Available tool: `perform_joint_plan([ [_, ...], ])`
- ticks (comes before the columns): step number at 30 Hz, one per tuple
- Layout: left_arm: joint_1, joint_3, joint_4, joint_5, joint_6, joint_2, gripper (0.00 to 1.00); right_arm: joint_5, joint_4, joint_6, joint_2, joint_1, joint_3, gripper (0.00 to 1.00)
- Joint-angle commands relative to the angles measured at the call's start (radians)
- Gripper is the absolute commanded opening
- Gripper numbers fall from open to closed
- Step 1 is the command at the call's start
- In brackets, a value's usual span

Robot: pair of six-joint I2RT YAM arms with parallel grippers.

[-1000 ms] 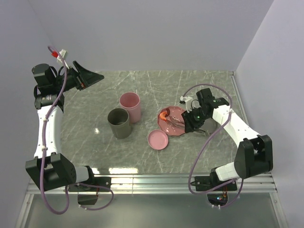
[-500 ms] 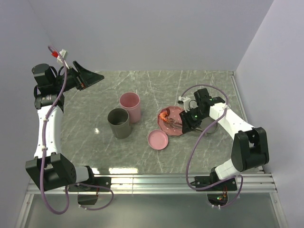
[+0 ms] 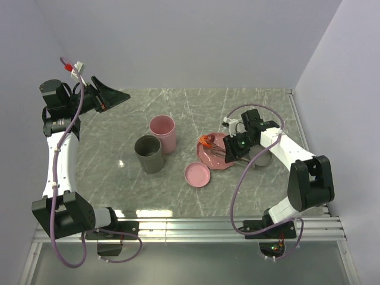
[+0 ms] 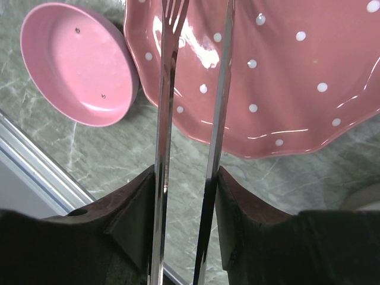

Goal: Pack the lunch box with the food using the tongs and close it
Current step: Pick up the food using the clamp

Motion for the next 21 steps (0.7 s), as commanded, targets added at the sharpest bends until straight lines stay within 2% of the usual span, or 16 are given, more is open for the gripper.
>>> perform_joint_plan([
  [1, 0.005, 0.012, 0.023, 0.018, 0.013, -0.016, 0.99, 0.003, 0.049, 0.037, -0.017, -0.007, 0.025, 0.48],
  [12, 0.005, 0.004, 0.04, 0.018, -0.001, -0.016, 0.99, 0.043, 0.019, 0.0, -0.1, -0.012, 0.0, 0.48],
  [16, 0.004, -0.005, 0.06, 0.025, -0.016, -0.016, 0.99, 0.038, 0.037, 0.011, -0.075, -0.01, 0.011, 0.5],
  [21, 0.004, 0.019, 0.011, 0.021, 0.027, -0.016, 0.99, 0.012, 0.036, 0.014, -0.045, -0.008, 0.038, 0.51],
])
